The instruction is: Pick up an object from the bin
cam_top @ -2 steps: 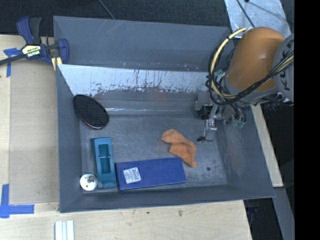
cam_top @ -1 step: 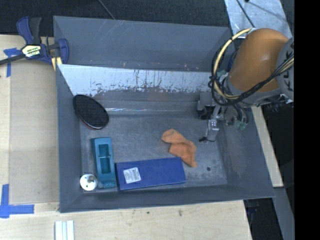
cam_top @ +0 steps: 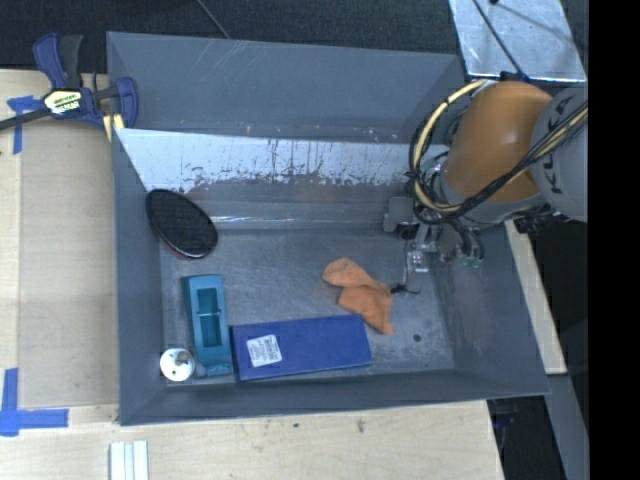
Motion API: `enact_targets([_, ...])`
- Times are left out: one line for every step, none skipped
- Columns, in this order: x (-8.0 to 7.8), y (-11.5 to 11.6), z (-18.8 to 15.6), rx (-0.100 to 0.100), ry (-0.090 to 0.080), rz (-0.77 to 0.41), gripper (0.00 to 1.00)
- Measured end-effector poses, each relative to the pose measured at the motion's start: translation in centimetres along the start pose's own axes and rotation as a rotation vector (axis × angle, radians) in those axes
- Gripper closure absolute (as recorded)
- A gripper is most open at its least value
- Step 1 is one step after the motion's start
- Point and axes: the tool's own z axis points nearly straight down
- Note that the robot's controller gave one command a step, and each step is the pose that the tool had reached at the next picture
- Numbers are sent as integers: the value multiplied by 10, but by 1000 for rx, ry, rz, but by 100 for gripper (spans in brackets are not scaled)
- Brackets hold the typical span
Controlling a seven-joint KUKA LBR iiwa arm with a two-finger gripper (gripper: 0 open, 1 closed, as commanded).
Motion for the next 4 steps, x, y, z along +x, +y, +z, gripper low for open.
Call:
enact_targets([26,-4,28,-1,12,68,0])
enact_targets([32,15,44,0,9,18,0])
enact_targets([72,24,49,1,7,165,100])
enact_targets([72,24,49,1,7,164,100])
